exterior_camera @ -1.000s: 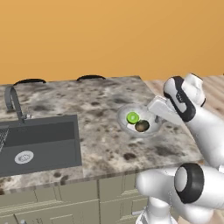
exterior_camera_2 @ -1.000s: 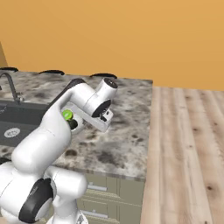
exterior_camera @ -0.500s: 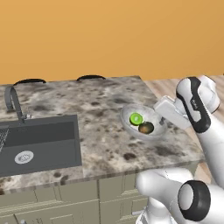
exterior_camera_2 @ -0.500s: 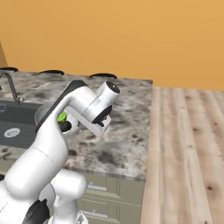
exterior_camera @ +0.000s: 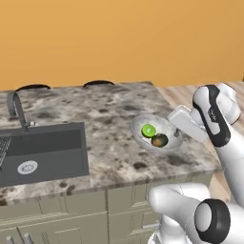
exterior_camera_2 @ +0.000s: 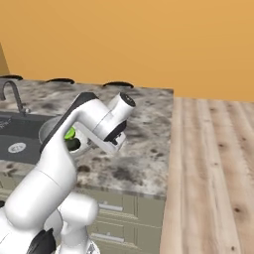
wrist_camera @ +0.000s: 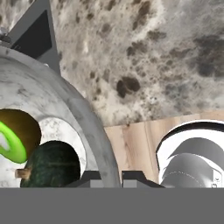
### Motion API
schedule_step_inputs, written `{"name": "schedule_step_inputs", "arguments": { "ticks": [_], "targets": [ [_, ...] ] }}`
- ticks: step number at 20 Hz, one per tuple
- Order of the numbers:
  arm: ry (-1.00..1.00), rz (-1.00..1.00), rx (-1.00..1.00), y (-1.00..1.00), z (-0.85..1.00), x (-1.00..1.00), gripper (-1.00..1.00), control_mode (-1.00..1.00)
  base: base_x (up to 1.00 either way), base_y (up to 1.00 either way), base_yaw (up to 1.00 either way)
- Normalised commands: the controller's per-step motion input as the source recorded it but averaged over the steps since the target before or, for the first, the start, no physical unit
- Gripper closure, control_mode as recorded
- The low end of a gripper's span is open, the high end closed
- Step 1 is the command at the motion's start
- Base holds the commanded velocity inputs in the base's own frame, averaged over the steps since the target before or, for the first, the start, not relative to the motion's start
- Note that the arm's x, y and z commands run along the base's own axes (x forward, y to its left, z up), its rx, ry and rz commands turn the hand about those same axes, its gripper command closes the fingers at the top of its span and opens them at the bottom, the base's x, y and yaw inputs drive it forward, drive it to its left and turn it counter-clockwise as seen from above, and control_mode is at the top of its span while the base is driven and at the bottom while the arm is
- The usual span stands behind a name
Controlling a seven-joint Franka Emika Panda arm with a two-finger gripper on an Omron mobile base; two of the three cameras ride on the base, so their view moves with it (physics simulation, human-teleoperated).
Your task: Dump the kiwi and squash from the bowl so the bowl can be washed. Place the bowl in the sink after clearing the leftovers.
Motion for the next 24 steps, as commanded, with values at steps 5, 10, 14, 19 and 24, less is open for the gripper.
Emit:
{"name": "schedule_step_inputs", "arguments": {
  "ticks": [5, 10, 14, 19, 24],
  "targets": [
    [0.0, 0.0, 0.0, 0.0, 0.0, 0.0, 1.0, 1.0, -0.22, 0.63, 0.0],
    [0.0, 0.0, 0.0, 0.0, 0.0, 0.0, 1.0, 1.0, 0.0, 0.97, 0.0],
    [0.0, 0.0, 0.0, 0.0, 0.0, 0.0, 1.0, 1.0, 0.0, 1.0, 0.0],
    [0.0, 0.0, 0.0, 0.0, 0.0, 0.0, 1.0, 1.0, 0.1, 0.74, 0.04],
    [0.0, 0.0, 0.0, 0.0, 0.0, 0.0, 1.0, 1.0, 0.08, -0.11, 0.0]
  ]
}}
